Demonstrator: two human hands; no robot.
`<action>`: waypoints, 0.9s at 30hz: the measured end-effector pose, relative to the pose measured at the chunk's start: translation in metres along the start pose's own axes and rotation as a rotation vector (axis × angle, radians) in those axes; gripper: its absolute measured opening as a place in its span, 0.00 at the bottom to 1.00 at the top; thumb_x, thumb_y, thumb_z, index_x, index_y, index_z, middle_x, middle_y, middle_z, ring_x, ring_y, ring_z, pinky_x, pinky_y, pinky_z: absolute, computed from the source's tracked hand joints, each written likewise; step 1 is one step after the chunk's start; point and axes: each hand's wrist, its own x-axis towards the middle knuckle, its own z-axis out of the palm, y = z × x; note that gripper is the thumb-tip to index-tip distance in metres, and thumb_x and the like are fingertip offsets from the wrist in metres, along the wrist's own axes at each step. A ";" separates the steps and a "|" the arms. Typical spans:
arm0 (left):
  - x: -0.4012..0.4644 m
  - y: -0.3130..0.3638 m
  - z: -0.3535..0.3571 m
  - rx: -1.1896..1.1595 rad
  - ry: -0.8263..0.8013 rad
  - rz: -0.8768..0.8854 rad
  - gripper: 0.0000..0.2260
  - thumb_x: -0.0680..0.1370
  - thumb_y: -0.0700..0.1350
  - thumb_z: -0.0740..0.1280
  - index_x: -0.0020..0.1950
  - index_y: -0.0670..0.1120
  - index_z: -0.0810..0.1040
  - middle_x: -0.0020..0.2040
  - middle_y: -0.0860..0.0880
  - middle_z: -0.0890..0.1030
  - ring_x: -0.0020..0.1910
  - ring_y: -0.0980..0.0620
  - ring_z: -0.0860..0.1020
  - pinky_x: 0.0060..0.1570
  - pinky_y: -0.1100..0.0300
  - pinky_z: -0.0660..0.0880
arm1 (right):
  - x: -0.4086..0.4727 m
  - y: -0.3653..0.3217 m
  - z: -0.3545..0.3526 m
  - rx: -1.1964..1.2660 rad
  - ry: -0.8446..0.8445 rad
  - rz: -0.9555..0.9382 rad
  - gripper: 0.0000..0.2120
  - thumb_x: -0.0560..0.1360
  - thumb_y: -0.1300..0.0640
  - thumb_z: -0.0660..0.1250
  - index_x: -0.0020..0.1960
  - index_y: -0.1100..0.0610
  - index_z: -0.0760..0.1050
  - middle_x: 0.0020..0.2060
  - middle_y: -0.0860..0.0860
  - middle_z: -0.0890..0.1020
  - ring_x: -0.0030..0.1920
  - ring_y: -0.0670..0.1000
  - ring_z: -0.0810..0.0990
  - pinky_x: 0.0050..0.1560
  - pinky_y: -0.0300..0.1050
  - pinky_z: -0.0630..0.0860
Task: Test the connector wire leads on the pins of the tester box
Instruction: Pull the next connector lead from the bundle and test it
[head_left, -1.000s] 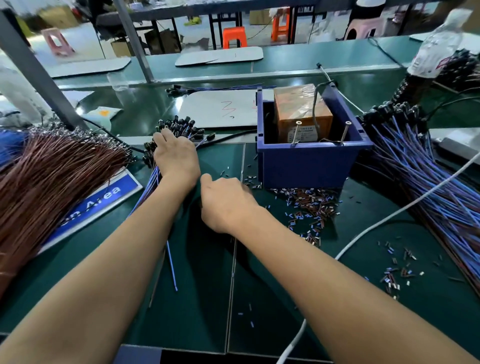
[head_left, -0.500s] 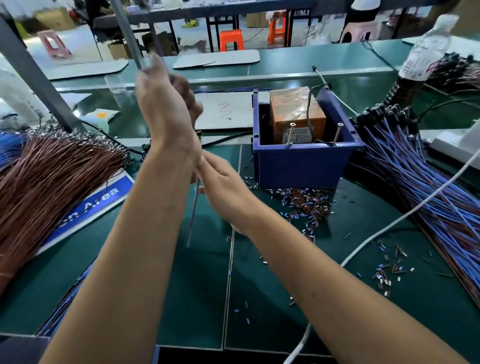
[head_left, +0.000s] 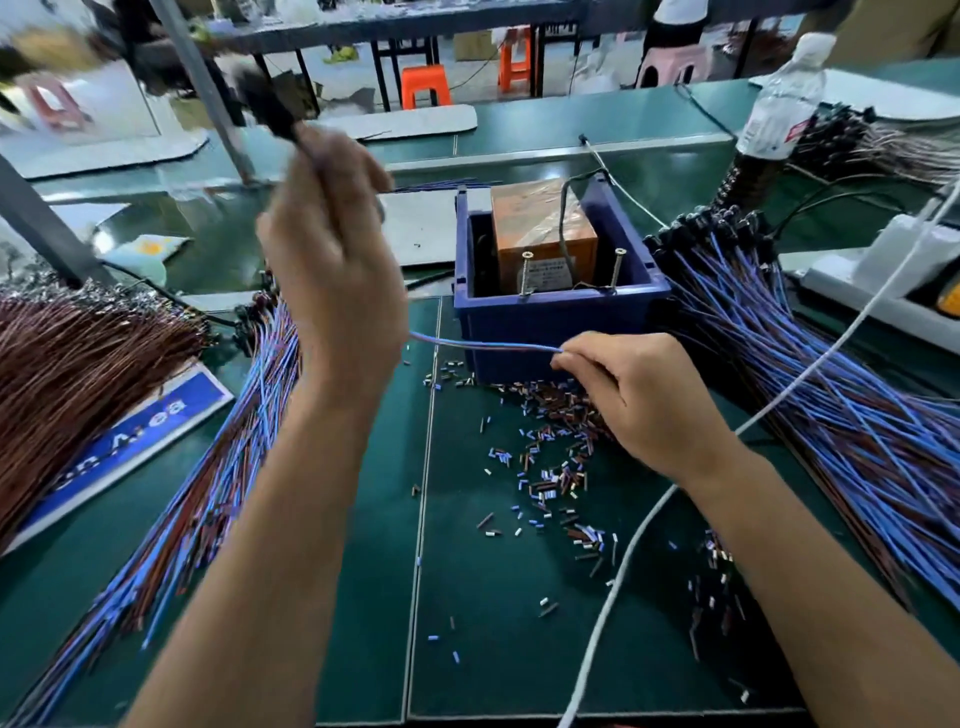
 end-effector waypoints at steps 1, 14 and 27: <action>-0.015 0.011 0.005 0.059 -0.098 0.066 0.12 0.84 0.41 0.59 0.47 0.41 0.79 0.37 0.52 0.78 0.34 0.46 0.75 0.35 0.52 0.71 | -0.004 0.002 0.001 -0.008 0.019 -0.012 0.10 0.84 0.58 0.67 0.53 0.63 0.84 0.40 0.55 0.87 0.39 0.57 0.85 0.41 0.58 0.80; -0.095 0.006 0.023 0.138 -0.789 0.151 0.11 0.84 0.50 0.67 0.56 0.43 0.82 0.49 0.48 0.82 0.47 0.43 0.81 0.43 0.46 0.77 | -0.008 0.010 0.010 0.168 0.095 0.073 0.07 0.82 0.63 0.68 0.48 0.60 0.84 0.33 0.31 0.74 0.33 0.34 0.75 0.38 0.37 0.71; -0.105 -0.017 0.028 0.096 -0.664 -0.003 0.02 0.80 0.43 0.70 0.48 0.45 0.82 0.40 0.53 0.81 0.39 0.49 0.78 0.40 0.49 0.76 | -0.008 0.027 0.012 0.569 0.223 0.423 0.07 0.76 0.51 0.75 0.41 0.52 0.84 0.32 0.50 0.86 0.27 0.43 0.77 0.30 0.34 0.72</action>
